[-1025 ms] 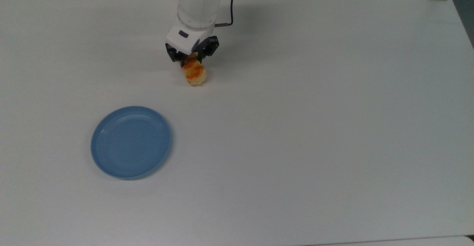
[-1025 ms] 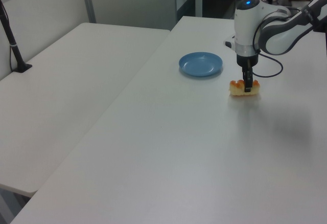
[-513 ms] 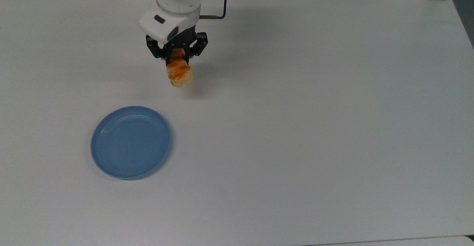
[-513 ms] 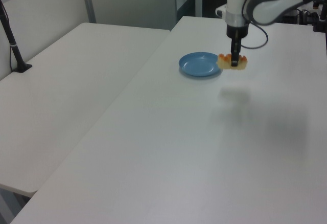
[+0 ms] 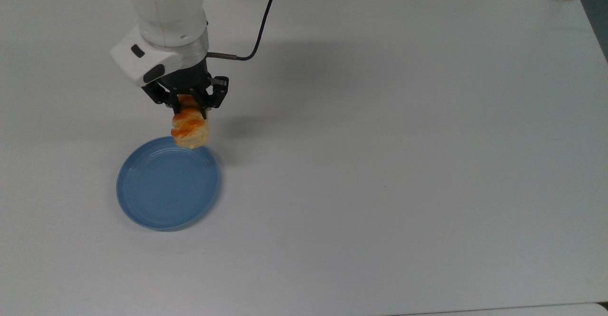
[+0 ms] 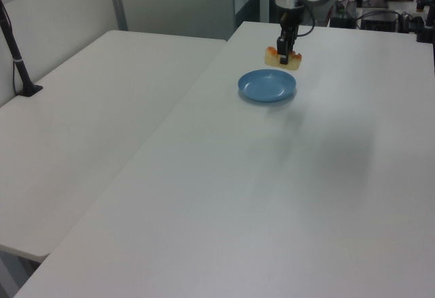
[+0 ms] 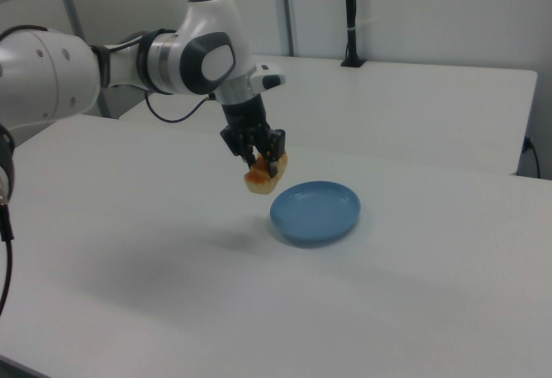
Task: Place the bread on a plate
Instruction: 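Lift the bread roll and carry it over the blue plate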
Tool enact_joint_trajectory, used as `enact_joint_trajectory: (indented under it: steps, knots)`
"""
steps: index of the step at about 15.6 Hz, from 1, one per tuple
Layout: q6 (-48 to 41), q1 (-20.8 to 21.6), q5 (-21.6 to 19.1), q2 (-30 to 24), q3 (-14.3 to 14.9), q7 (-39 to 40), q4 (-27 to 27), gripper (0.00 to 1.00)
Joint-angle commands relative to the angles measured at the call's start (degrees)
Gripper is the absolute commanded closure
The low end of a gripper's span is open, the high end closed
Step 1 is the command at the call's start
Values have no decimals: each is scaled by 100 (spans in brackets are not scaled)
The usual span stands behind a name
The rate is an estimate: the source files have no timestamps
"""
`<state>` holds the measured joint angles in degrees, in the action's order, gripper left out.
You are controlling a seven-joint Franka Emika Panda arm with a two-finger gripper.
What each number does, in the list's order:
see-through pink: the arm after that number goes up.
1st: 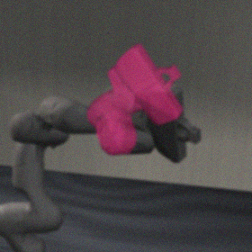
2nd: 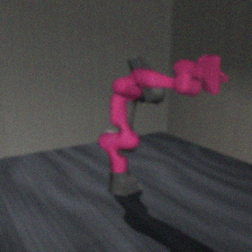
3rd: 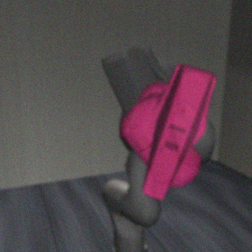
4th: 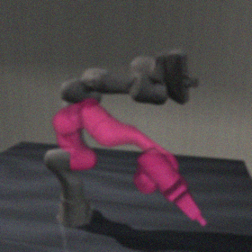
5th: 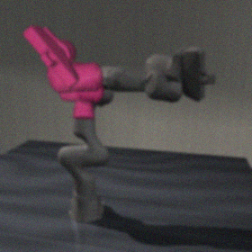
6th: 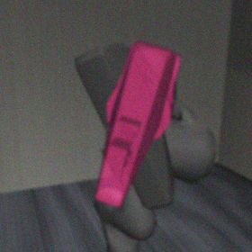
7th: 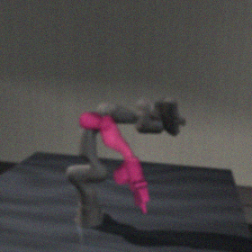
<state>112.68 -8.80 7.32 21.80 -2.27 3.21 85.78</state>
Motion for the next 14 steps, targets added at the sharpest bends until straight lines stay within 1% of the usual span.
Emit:
enact_joint_trajectory:
  steps: [1, 3, 5, 7, 9, 11, 14]
  knots:
    - [-439, 63, -90, 709, 112, -286, -1078, 54]
    - [-571, 54, -64, 1149, 121, -382, -1632, 54]
    - [-581, 54, -55, 1474, 182, -593, -1958, 54]
    - [-546, 54, -46, 1598, 244, -673, -2021, 54]
    - [-511, 54, -46, 1835, 314, -830, -2065, 54]
    - [-493, 54, -38, 2028, 323, -910, -2214, 53]
    - [-423, 28, -29, 2126, 341, -936, -2232, 53]
